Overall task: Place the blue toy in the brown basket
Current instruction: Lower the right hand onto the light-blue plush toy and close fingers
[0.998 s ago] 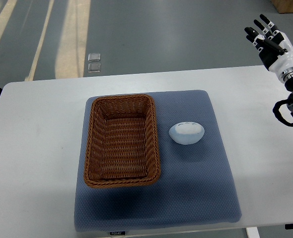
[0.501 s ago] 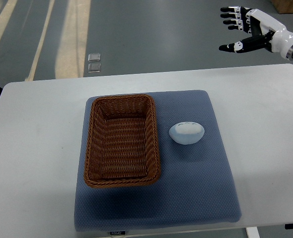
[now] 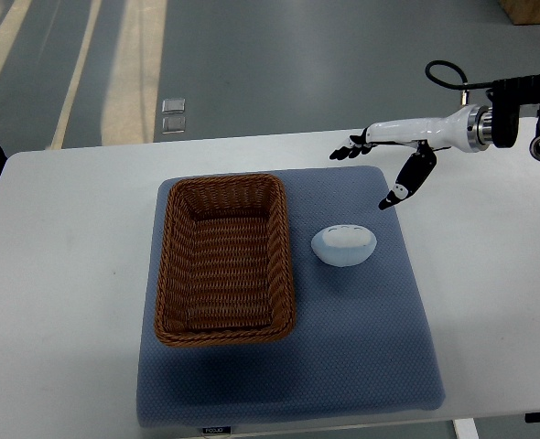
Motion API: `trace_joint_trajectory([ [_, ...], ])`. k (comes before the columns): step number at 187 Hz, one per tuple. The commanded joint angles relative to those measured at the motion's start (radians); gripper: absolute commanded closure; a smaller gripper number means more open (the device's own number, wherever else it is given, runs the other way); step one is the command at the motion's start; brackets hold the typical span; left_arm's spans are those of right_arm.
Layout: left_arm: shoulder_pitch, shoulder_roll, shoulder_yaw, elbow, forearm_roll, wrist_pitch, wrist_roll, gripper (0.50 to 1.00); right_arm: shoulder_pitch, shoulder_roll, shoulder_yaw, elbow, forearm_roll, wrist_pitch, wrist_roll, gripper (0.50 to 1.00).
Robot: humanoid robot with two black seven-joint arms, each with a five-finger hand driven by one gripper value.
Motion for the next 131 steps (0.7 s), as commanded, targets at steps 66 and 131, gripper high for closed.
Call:
trace_joint_trajectory([
  [66, 0.000, 0.000, 0.000, 0.000, 0.000, 0.000, 0.000, 0.500, -0.020, 0.147, -0.061, -0.056, -0.081, 0.069, -0.005, 0.595],
  [131, 0.000, 0.000, 0.000, 0.000, 0.000, 0.000, 0.000, 0.500, -0.063, 0.191, -0.064, -0.113, -0.104, 0.026, -0.006, 0.607],
])
